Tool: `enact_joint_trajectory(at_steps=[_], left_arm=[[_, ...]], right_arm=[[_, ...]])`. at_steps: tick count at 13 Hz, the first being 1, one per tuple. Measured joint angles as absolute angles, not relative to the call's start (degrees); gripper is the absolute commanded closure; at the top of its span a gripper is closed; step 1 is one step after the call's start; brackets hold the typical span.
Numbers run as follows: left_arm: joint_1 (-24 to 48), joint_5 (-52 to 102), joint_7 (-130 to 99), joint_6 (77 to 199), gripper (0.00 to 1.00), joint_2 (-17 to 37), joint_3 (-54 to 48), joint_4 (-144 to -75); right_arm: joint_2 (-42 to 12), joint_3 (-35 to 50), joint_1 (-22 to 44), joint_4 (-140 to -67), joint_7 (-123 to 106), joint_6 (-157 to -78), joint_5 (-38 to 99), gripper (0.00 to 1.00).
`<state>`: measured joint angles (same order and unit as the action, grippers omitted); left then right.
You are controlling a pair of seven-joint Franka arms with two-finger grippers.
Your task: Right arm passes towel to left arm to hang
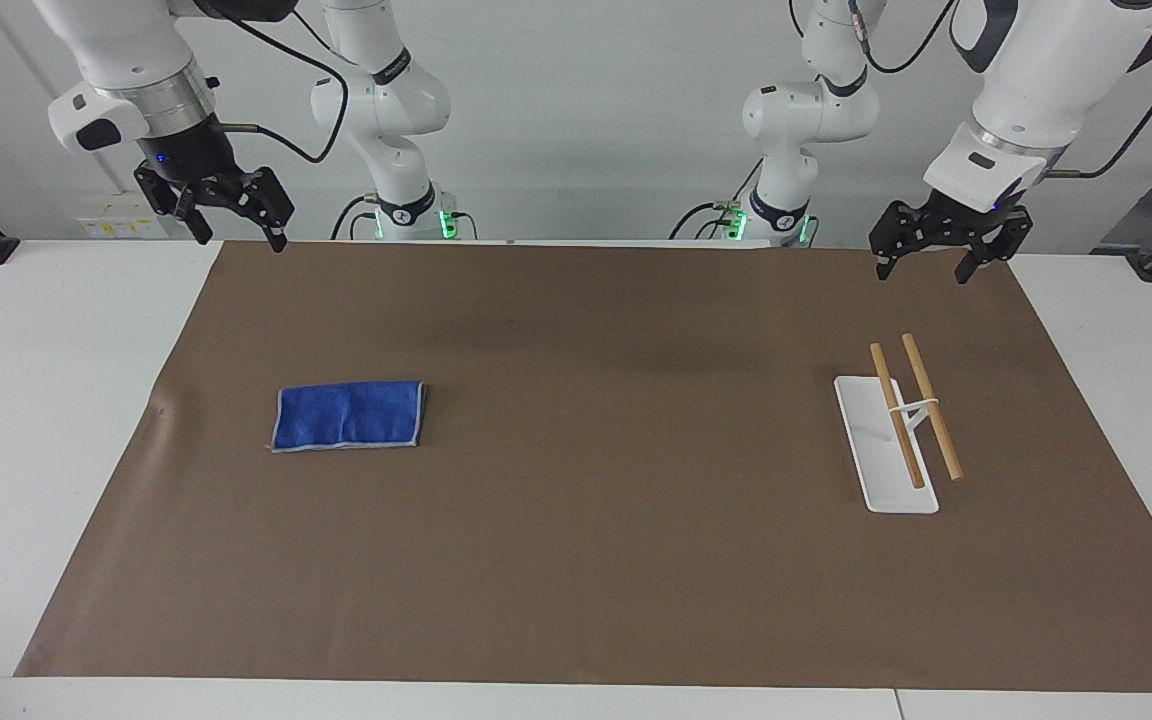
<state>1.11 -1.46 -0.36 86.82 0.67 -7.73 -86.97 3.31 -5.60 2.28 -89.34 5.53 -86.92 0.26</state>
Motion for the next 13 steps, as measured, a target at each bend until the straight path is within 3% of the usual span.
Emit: enact_joint_trajectory(at_steps=[13], left_arm=[[1.1, -1.5, -0.4, 86.8, 0.00, 0.7, -7.7, -87.0]], right_arm=[[3.3, -5.6, 2.1, -90.0, 5.5, -87.6, 0.3, 0.00]])
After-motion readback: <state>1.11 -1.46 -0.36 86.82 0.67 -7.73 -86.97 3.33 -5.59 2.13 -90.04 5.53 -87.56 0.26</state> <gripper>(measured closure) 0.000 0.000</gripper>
